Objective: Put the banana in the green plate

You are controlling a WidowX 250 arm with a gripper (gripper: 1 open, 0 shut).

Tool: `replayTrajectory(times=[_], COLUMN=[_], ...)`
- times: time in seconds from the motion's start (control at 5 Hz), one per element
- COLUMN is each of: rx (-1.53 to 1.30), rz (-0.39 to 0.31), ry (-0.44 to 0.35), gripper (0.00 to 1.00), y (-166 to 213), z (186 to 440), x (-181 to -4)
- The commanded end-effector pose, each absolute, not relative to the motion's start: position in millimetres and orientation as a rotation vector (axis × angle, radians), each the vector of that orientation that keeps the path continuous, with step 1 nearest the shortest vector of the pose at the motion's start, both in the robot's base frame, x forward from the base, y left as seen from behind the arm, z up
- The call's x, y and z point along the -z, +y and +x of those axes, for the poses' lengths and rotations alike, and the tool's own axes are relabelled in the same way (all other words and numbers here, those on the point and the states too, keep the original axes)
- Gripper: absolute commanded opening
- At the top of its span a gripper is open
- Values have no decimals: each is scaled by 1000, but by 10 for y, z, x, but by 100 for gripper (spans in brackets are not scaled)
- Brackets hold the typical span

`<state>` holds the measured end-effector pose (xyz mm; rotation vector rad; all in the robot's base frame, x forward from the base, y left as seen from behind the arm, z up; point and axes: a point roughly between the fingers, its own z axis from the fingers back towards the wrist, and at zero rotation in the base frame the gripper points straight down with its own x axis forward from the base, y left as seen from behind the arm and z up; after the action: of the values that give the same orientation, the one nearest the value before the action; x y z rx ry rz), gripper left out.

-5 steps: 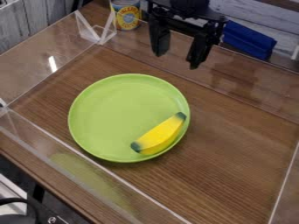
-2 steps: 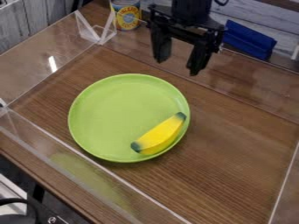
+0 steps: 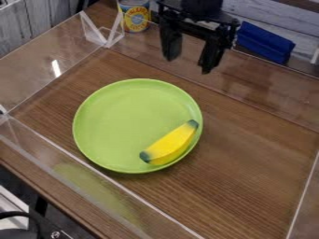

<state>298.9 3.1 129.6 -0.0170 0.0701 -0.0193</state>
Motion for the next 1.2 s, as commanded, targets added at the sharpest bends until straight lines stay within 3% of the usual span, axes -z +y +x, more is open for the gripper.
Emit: replayTrajectory(times=[0.0, 1.0], rx=[22, 26], rz=[-20, -23], ry=[19, 6], gripper=[100, 100], y=[74, 81], z=[3074, 3117], x=[-1422, -1440])
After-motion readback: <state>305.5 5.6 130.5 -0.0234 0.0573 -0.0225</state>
